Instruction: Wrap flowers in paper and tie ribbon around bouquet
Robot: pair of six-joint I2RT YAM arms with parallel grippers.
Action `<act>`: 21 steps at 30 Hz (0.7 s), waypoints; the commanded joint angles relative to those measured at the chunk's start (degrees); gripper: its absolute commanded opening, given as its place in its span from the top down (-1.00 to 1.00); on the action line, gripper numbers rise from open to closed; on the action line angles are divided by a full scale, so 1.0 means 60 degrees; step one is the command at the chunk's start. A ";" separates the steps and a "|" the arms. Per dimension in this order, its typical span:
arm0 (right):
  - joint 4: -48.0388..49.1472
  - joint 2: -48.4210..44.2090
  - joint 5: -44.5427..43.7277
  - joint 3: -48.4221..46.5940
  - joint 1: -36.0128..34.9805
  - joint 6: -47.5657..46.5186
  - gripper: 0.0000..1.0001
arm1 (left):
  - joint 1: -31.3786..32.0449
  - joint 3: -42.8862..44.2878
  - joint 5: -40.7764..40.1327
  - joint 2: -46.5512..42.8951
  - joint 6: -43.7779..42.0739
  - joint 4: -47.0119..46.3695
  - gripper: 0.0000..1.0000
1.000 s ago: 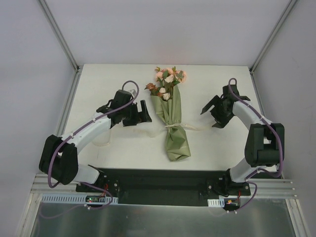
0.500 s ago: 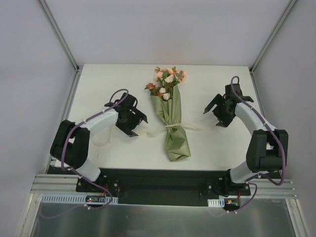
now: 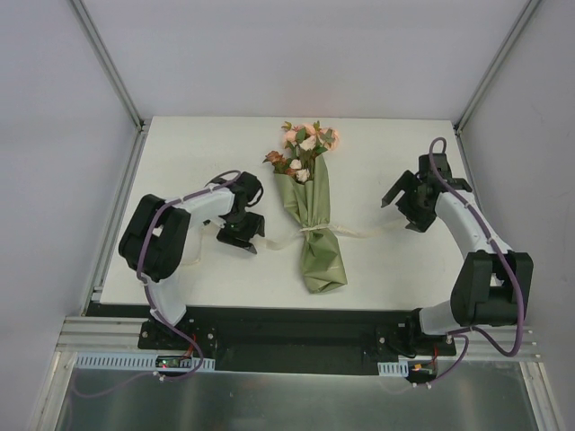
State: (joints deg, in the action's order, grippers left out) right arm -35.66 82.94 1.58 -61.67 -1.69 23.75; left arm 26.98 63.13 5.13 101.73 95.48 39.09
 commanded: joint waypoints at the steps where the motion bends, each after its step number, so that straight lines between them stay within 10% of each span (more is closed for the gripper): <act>1: -0.0282 -0.0361 -0.0499 0.0024 0.0136 -0.0266 -0.86 | 0.0307 0.0727 -0.0444 0.0664 0.0742 0.0809 -0.16; 8: -0.0326 -0.0346 -0.0556 0.0024 0.0209 -0.0223 -0.86 | 0.0512 0.0728 -0.0474 0.1281 0.1357 0.0941 0.01; 16: -0.1189 0.0968 -0.0440 -0.0647 0.1306 -0.0134 -0.95 | 0.0923 0.0991 -0.0590 0.1415 0.0891 0.0926 1.00; 21: -0.1512 0.2391 -0.0543 -0.1425 0.1805 -0.0500 -0.99 | 0.1390 0.1752 -0.1921 0.0303 -0.0647 0.0912 1.00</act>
State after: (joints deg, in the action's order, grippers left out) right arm -40.82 92.88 -1.56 -66.15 7.38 22.79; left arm 31.94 70.50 -0.23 107.33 99.33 42.52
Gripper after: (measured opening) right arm 0.993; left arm 0.005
